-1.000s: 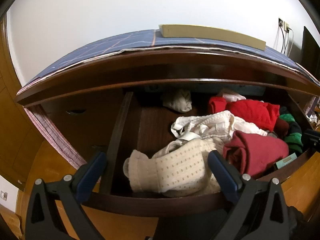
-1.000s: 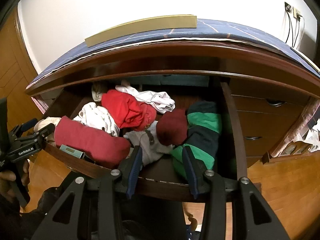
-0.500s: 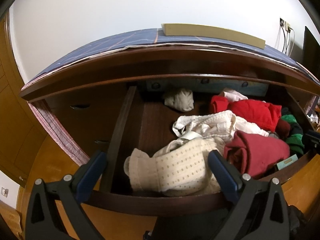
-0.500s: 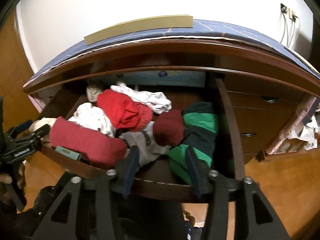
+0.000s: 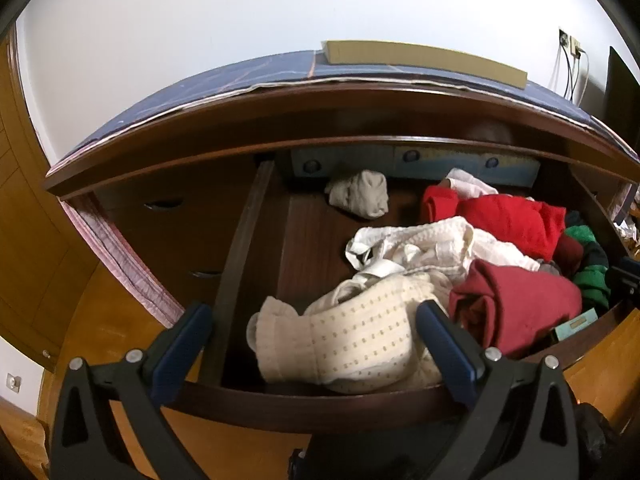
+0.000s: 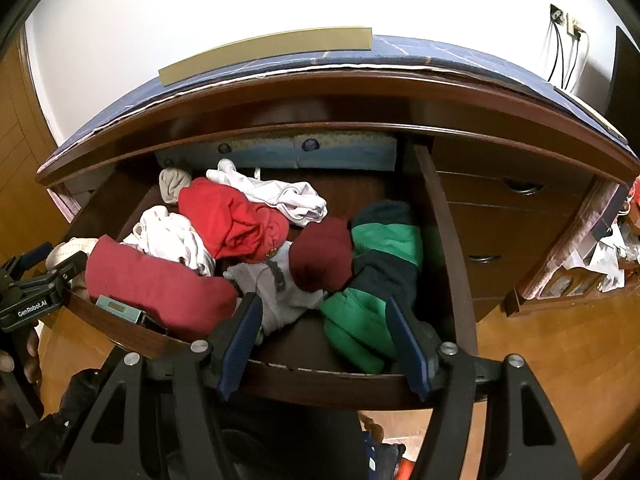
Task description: Take underwear out of drawer
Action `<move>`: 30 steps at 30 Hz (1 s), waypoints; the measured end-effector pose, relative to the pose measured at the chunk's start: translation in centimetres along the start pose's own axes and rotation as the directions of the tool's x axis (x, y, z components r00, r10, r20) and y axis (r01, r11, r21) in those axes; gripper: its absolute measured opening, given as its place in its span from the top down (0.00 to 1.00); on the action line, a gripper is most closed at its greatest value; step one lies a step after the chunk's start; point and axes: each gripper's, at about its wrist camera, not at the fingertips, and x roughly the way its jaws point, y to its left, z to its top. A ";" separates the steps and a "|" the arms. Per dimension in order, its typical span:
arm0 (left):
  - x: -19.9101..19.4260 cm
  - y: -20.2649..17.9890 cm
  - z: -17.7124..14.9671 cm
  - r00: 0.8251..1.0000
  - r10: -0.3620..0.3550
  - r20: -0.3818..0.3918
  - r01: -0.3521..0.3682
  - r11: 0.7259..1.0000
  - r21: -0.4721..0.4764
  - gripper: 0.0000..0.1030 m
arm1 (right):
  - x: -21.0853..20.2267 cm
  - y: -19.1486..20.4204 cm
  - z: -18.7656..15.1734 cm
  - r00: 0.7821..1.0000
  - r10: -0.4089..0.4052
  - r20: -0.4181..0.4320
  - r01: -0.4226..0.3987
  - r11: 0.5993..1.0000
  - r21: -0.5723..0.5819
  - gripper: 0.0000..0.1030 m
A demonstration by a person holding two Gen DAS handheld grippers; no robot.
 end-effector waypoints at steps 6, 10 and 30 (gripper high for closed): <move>0.0 -0.1 0.0 1.000 0.004 -0.014 -0.004 1.000 0.004 0.00 | 0.2 0.0 0.3 0.999 0.003 -0.040 -0.003 1.000 0.004 0.36; 0.1 -0.1 0.1 1.000 0.004 -0.025 -0.004 1.000 0.011 0.00 | 0.4 0.1 0.4 0.998 0.003 -0.069 -0.003 1.000 0.006 0.36; 0.0 -0.1 0.2 0.998 0.021 -0.051 -0.021 1.000 0.001 0.00 | 1.1 0.4 1.0 0.989 0.014 -0.146 -0.013 1.000 0.004 0.36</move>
